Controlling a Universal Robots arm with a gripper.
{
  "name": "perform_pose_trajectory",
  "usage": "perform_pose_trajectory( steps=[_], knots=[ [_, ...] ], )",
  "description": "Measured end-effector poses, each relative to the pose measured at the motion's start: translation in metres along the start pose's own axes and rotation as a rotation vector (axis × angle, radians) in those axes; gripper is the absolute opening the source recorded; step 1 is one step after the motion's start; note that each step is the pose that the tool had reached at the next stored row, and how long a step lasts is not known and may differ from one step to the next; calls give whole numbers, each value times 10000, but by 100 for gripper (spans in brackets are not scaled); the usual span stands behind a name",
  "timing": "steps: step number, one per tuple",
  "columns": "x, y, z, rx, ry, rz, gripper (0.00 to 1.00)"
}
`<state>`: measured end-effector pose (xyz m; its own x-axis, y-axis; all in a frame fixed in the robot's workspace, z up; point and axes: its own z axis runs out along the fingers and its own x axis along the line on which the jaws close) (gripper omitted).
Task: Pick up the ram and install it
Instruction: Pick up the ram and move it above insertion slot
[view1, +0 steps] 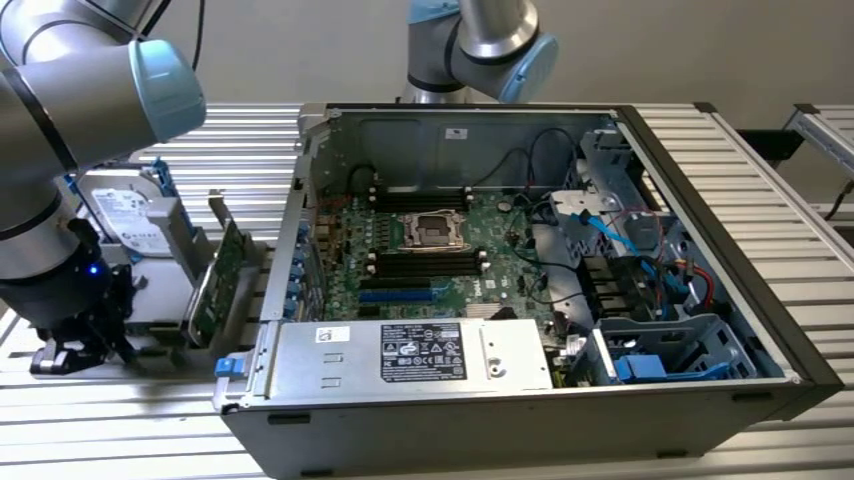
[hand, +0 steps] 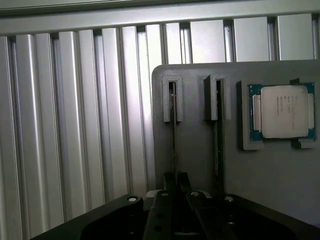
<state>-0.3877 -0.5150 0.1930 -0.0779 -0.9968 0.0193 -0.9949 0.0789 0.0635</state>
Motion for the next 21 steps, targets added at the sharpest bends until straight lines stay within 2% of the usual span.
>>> perform_pose_trajectory(
  steps=[15,21],
  knots=[
    [0,3,0,6,17,-126,15],
    [2,8,-91,8,28,-265,15]
  ],
)
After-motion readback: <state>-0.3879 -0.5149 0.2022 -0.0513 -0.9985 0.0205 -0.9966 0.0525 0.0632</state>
